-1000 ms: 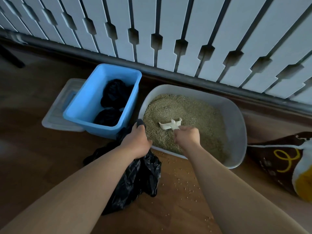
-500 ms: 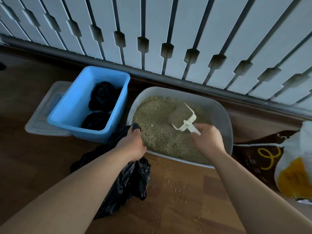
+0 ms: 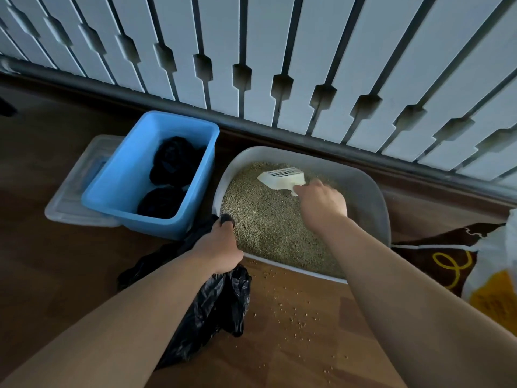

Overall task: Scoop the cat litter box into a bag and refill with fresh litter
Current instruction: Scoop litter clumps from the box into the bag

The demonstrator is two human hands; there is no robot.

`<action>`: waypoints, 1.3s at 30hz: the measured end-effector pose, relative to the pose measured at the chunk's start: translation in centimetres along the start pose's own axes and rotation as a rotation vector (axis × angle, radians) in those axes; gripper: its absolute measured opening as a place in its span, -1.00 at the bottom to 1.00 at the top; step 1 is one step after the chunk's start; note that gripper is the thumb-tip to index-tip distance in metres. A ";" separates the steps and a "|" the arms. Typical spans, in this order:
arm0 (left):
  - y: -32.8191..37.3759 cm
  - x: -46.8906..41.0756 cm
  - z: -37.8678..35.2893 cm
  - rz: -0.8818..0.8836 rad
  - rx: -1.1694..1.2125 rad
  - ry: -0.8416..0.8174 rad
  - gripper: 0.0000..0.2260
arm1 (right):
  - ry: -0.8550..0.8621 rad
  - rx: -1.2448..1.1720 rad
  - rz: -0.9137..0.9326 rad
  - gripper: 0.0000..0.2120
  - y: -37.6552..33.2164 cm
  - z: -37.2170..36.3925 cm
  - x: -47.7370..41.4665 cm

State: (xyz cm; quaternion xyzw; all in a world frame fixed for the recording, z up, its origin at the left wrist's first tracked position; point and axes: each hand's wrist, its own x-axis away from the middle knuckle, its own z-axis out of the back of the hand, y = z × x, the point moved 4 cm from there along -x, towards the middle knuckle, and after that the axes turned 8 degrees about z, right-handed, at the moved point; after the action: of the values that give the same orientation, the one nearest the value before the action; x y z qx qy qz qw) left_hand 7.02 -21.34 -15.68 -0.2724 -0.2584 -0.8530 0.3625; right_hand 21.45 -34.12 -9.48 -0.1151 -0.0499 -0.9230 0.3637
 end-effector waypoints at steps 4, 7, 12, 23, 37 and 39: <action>0.6 0.0 0.0 -0.029 -0.001 -0.019 -0.46 | -0.106 0.041 0.019 -0.57 -0.6 -1.6 0.5; 1.2 0.2 -0.1 -0.044 -0.060 -0.021 -0.38 | -0.176 0.027 0.032 -0.52 -0.1 -2.7 2.7; 1.5 0.9 -0.2 -0.027 -0.064 -0.023 -0.34 | -0.116 0.019 0.021 -0.58 1.6 -1.6 5.2; 1.7 2.3 -0.7 -0.025 -0.048 -0.058 -0.44 | -0.162 0.066 -0.228 -0.59 6.8 -2.3 2.6; 2.0 3.9 -1.0 -0.049 -0.041 -0.074 -0.49 | -0.440 -0.045 -0.264 -0.83 8.1 0.2 8.1; 2.2 4.1 -1.0 -0.046 -0.037 -0.075 -0.51 | -0.499 -0.179 -0.270 -0.78 7.9 0.9 8.1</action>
State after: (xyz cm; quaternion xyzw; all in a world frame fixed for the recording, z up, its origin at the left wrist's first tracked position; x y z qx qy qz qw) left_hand 6.00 -25.25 -13.22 -0.3048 -0.2625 -0.8549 0.3276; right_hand 21.29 -45.08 -6.51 -0.3625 -0.0710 -0.9070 0.2023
